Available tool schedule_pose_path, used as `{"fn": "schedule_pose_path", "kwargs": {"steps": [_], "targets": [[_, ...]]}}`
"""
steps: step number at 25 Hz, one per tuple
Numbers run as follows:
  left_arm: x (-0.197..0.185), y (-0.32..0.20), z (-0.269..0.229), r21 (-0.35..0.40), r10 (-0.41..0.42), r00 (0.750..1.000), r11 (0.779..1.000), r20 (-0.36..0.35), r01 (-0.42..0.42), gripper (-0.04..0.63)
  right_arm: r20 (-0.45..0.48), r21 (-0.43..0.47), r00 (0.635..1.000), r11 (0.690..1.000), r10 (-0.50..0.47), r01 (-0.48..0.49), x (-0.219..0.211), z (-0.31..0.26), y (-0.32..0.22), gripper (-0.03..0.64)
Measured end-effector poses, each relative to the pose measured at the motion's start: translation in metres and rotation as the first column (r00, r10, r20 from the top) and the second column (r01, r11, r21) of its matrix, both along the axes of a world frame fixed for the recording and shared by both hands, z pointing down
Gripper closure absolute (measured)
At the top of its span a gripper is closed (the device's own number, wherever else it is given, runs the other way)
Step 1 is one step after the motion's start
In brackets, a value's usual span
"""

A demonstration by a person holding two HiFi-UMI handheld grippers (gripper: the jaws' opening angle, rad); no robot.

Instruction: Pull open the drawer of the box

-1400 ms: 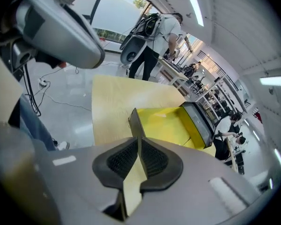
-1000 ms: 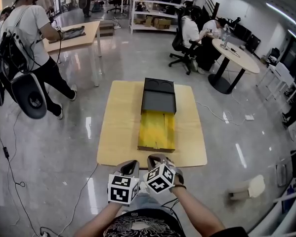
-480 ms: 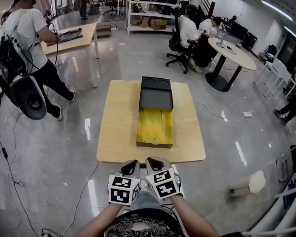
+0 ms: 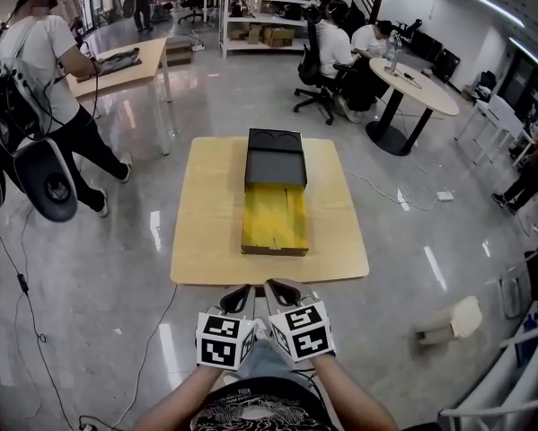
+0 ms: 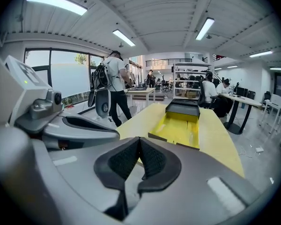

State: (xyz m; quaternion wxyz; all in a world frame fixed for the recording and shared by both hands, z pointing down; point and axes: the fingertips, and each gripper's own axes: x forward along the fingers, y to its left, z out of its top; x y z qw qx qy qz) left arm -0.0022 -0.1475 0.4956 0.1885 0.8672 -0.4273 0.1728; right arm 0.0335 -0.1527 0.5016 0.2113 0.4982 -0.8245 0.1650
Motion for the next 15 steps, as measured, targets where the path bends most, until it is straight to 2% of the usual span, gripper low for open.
{"fn": "schedule_pose_path", "kwargs": {"steps": [9,15], "targets": [[0.0038,-0.0066,-0.0076,0.021,0.003,1.0,1.0,-0.002,-0.003,0.577,0.026,0.006,1.0,1.0,0.005,-0.005,0.0019,-0.0063,-0.0029,0.611],[0.0057,-0.0007,-0.0041,0.006,-0.004,1.0,1.0,-0.007,0.004,0.577,0.034,-0.013,0.999,1.0,-0.003,0.003,0.0005,-0.0033,0.0035,0.611]]}}
